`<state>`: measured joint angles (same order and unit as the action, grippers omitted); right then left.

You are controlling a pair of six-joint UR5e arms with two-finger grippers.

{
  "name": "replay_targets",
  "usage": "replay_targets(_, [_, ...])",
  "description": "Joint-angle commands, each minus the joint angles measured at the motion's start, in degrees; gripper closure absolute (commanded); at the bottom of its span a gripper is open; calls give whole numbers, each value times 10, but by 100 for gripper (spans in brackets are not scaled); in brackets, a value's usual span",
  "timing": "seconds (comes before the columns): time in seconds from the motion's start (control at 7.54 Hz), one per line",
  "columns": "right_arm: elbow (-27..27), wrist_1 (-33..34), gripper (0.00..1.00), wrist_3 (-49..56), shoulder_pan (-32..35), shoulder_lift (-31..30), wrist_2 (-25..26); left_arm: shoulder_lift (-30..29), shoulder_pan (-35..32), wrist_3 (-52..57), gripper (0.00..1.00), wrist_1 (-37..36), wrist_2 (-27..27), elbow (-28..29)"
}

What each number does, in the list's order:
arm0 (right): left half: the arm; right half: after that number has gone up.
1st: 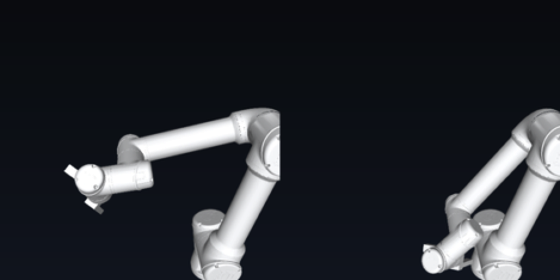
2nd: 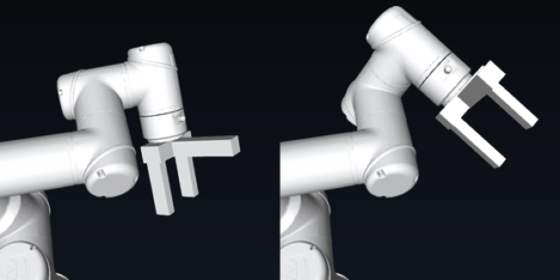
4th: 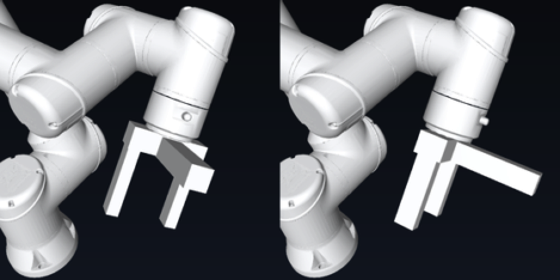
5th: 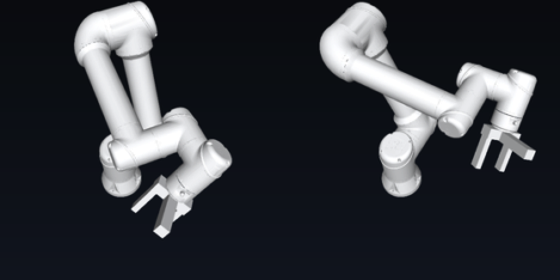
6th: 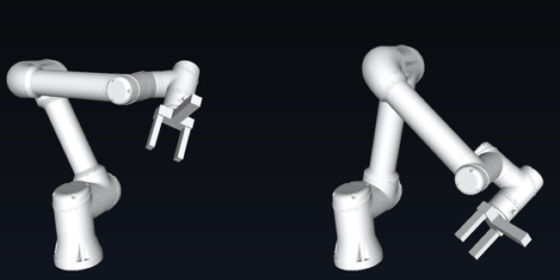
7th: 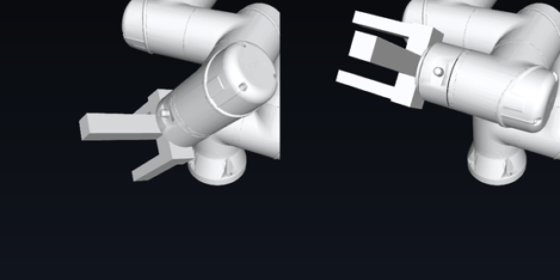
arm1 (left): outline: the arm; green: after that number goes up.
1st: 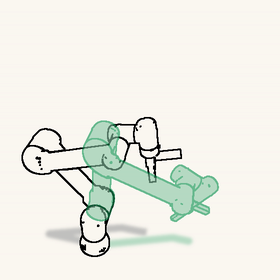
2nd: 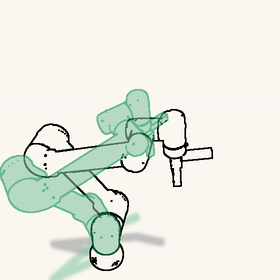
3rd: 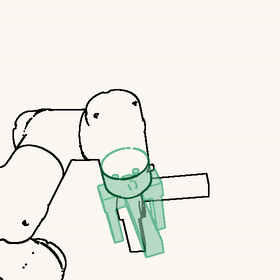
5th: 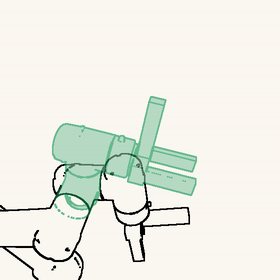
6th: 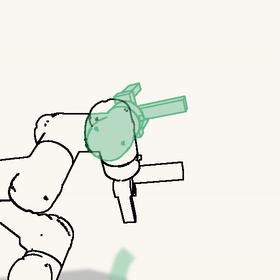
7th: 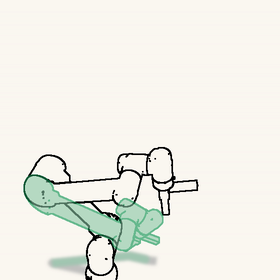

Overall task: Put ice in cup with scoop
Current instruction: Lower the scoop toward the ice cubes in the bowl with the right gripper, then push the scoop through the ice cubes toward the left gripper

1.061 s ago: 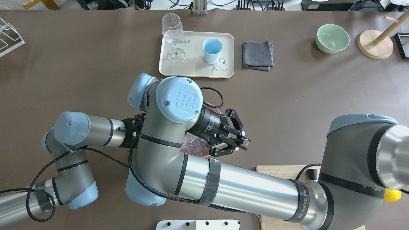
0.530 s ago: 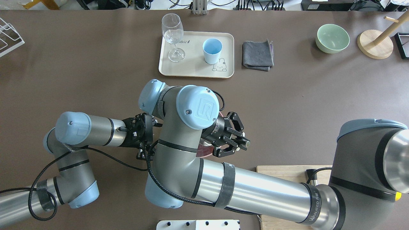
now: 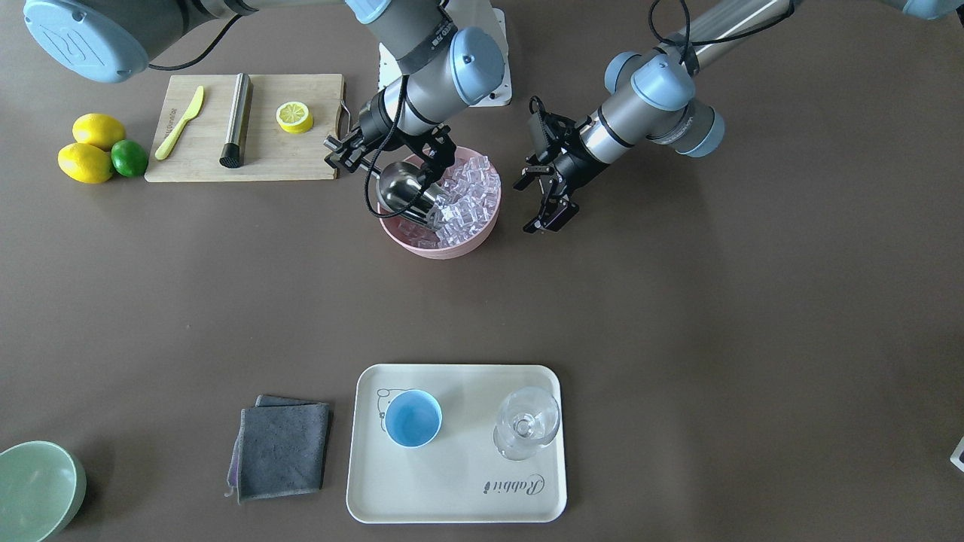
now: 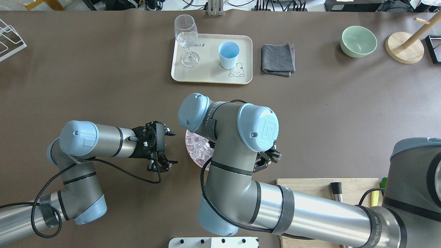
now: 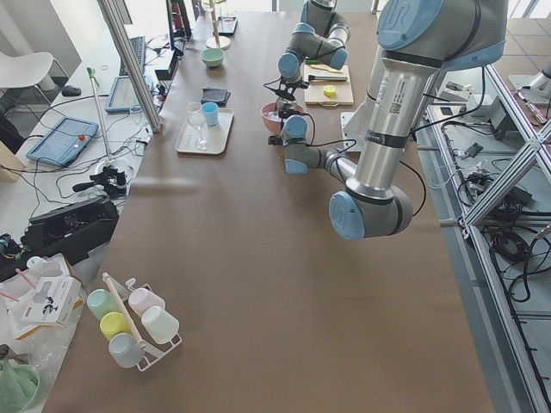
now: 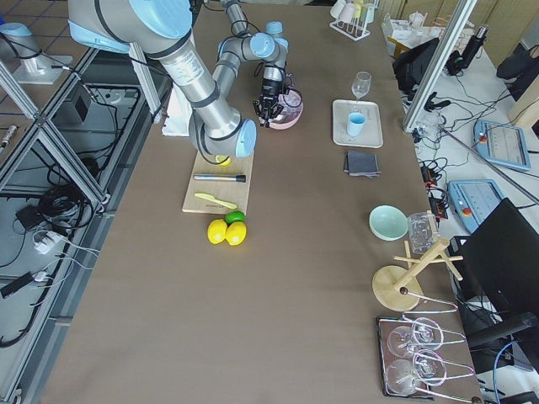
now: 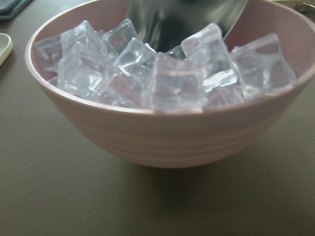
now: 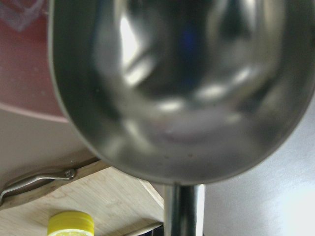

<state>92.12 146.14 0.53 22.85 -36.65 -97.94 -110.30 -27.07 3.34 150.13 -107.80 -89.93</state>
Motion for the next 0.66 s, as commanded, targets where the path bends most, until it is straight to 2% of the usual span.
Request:
replay_targets(0.0, [29, -58, 100, 1, 0, -37, 0, 1, 1, 0, 2, -1, 1, 1])
replay_targets(0.13, [44, -92, 100, 0, 0, -58, 0, 2, 1, 0, 2, -1, 1, 1])
replay_targets(0.53, [66, -123, 100, -1, 0, -75, -1, 2, 1, -1, 2, -1, 11, 3])
